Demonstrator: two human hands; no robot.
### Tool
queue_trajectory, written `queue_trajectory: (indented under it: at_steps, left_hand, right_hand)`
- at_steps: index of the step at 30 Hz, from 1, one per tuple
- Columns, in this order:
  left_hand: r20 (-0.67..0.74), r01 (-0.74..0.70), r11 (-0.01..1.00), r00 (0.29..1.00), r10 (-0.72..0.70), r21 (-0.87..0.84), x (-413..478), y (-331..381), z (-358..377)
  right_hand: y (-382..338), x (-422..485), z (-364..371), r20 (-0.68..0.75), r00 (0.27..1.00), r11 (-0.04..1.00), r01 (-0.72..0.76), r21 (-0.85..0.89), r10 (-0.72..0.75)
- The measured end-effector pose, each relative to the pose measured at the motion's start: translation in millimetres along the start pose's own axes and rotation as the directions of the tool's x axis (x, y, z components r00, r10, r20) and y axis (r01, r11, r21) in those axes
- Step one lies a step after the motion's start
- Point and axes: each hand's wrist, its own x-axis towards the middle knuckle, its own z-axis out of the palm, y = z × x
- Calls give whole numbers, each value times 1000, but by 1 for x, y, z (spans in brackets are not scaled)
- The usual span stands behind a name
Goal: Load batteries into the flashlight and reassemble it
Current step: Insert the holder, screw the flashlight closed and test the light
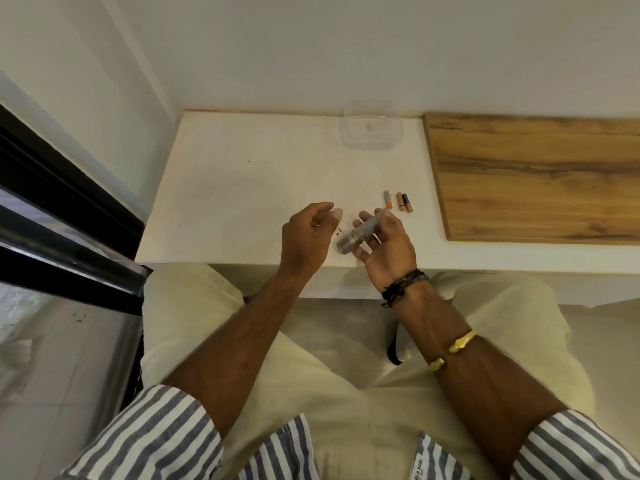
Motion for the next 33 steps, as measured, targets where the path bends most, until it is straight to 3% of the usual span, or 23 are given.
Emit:
queue_trajectory:
  at_steps: [2,4,9,12,17,27,33]
  left_hand:
    - [87,240,938,970,-225,-251,4,2,-2]
    - [210,397,807,918,-338,-437,7,4,-5]
    - [366,514,504,855,-368,-694,9,6,-12]
    - [411,528,410,845,-341,-744,8,8,-15]
    - [438,539,342,836,-331,-769,8,9,-18]
    - [489,565,281,820,-299,-776,13,3,-18]
    - [484,561,285,823,-298,-777,14,1,-20]
  right_hand:
    - [-3,2,3,10,998,983,-65,169,64]
    - [-7,1,9,15,992,937,-121,327,123]
    - [-7,-5,13,111,987,835,-154,528,112]
    - [-10,-11,16,164,983,810,-160,565,80]
    - [-18,-13,18,167,984,764,-151,627,57]
    - [-24,-15,18,155,988,771,-118,626,25]
    - [-24,-16,17,151,988,774,-116,622,27]
